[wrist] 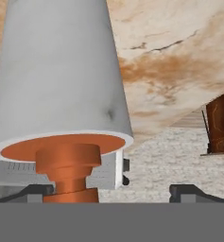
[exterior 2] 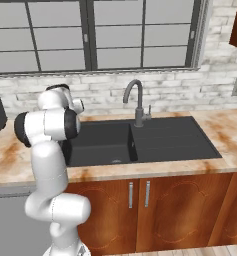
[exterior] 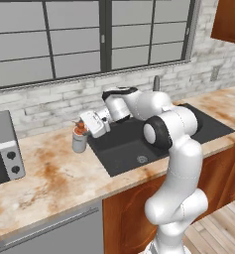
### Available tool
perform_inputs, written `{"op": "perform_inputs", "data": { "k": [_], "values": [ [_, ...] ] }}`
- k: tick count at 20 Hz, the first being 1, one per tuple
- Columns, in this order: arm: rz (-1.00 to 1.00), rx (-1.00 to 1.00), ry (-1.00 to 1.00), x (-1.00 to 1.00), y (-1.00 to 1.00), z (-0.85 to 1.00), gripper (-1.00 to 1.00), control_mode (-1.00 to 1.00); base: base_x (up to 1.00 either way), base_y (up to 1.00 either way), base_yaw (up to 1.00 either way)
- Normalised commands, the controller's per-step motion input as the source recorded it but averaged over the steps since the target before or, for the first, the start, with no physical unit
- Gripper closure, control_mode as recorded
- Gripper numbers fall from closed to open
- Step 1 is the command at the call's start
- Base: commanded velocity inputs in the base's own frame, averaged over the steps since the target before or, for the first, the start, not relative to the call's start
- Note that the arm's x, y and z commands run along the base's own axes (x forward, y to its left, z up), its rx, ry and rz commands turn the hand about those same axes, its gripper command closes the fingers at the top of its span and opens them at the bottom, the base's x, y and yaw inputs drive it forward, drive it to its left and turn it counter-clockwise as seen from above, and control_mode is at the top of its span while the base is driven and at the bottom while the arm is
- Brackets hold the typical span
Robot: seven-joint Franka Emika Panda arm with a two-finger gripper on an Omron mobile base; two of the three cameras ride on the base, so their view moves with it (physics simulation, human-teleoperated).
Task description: Restock the sink supplies by placing the sponge and soap dispenser on the counter and next to the sink. Make sure the soap dispenser is upright.
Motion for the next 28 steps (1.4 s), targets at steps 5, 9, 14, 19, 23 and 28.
{"op": "perform_inputs", "data": {
  "k": [5, 9, 14, 19, 23, 28],
  "values": [
    [0.0, -0.02, 0.05, 0.01, 0.0, -0.39, -1.0, -1.0, 0.0, 0.0, 0.0],
    [0.0, -0.06, 0.04, 0.0, 0.0, -0.61, -1.0, -1.0, 0.0, 0.0, 0.0],
    [0.0, -0.07, 0.0, 0.01, 0.0, -0.37, -1.0, -1.0, 0.0, 0.0, 0.0],
    [-0.02, 0.0, 0.0, 0.0, -0.03, 0.05, -1.0, -1.0, 0.0, 0.0, 0.0],
    [-0.04, 0.0, 0.0, 0.0, -0.09, 0.39, -1.0, -1.0, 0.0, 0.0, 0.0],
    [-0.01, -0.1, -0.14, -0.37, -0.02, 0.5, -1.0, -1.0, 0.0, 0.0, 0.0]
  ]
}}
